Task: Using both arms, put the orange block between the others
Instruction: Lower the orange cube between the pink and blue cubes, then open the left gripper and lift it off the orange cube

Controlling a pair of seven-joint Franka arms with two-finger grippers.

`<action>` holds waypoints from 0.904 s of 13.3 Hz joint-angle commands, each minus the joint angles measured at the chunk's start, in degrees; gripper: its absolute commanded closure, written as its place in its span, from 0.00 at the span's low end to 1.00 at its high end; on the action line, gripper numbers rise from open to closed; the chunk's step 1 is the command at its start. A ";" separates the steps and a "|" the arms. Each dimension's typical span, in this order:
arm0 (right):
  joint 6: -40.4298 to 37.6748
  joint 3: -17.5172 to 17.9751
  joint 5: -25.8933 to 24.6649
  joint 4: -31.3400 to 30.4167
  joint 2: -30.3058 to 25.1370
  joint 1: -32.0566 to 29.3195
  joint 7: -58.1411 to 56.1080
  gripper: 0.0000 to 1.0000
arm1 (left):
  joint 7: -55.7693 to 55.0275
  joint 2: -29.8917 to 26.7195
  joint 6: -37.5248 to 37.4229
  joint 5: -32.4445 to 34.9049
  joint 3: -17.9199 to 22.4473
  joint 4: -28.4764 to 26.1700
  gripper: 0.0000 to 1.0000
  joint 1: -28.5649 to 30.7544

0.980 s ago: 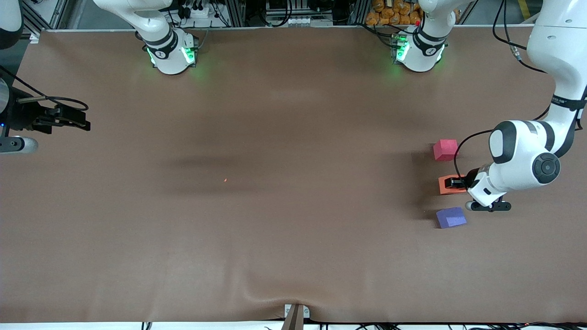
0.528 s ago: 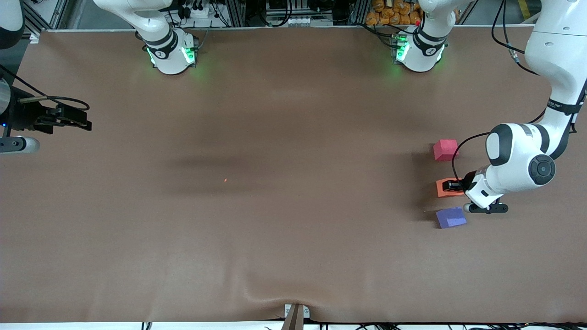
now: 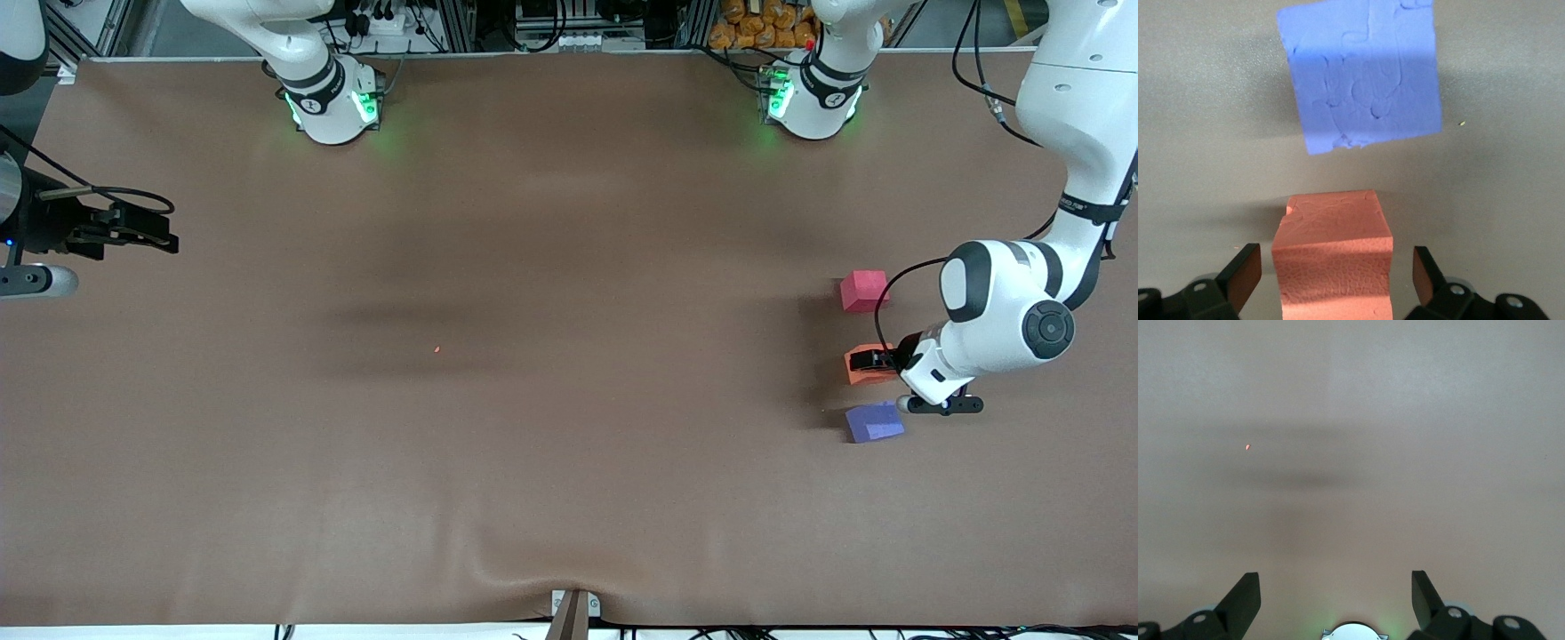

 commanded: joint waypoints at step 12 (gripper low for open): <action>-0.48 0.21 0.51 0.39 -0.02 0.40 -0.29 0.00 | 0.71 -22.07 -20.79 -2.15 -5.85 3.24 0.00 0.38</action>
